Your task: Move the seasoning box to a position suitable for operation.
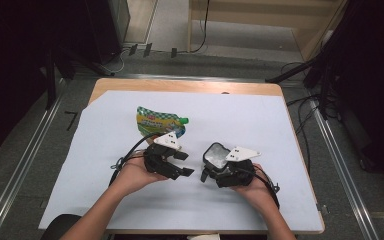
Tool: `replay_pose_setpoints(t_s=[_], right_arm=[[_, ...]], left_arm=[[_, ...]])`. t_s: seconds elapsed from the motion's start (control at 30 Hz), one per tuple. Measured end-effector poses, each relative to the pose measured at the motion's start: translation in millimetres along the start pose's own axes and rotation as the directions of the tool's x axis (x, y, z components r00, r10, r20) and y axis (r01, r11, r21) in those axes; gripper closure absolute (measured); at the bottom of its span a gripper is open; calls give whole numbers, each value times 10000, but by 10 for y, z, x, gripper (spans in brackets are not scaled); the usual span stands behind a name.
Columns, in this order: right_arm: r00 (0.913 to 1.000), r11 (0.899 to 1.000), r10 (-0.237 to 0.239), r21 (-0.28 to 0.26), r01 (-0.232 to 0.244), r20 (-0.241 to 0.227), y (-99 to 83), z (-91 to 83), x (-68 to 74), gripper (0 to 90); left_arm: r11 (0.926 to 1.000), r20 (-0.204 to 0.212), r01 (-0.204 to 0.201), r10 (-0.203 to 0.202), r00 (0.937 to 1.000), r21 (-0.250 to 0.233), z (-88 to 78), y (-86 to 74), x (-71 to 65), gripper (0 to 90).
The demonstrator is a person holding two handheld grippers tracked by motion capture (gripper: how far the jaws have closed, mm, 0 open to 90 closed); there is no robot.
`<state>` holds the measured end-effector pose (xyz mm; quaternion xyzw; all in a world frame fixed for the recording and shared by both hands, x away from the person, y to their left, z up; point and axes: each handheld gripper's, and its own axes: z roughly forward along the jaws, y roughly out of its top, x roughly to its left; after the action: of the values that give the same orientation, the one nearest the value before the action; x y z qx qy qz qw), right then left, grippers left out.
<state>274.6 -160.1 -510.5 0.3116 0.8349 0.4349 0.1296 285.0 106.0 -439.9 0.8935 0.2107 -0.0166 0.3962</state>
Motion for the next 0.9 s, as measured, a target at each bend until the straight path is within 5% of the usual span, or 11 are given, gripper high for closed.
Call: replay_pose_setpoints(t_s=[0.27,0.37,0.5,0.63,0.73,0.77,0.8,0.83,0.9], right_arm=[[10000,9999,50,155,-50,3,-5,-206,-12,143],[9999,9997,119,191,-120,63,8,-343,-5,162],[9999,9996,12,292,-16,166,-13,-459,-6,219],[9994,9997,255,32,-256,226,-50,-668,-51,460],[9983,9986,500,-212,-494,291,-51,-733,-82,594],[9955,9955,892,-359,-880,330,-30,-752,-111,728],[9955,9955,892,-359,-880,330,-30,-752,-111,728],[9909,9905,1324,-419,-1313,241,-19,-735,-115,847],[9883,9882,1507,-326,-1498,257,-20,-703,-101,900]], left_arm=[[10000,-98,44,-43,9999,51,31,3,-14,488],[9994,37,342,-342,9994,-20,56,5,6,604],[9998,3,221,-221,9998,23,81,18,0,748],[10000,29,-92,92,10000,17,138,52,-32,888],[10000,81,-62,62,9999,36,183,56,-25,900],[10000,201,15,-17,9998,89,224,48,-14,900],[10000,201,15,-17,9998,89,224,48,-14,900],[9999,171,34,-36,9998,102,261,43,-22,900],[10000,105,41,-41,9999,30,296,45,-32,900]])
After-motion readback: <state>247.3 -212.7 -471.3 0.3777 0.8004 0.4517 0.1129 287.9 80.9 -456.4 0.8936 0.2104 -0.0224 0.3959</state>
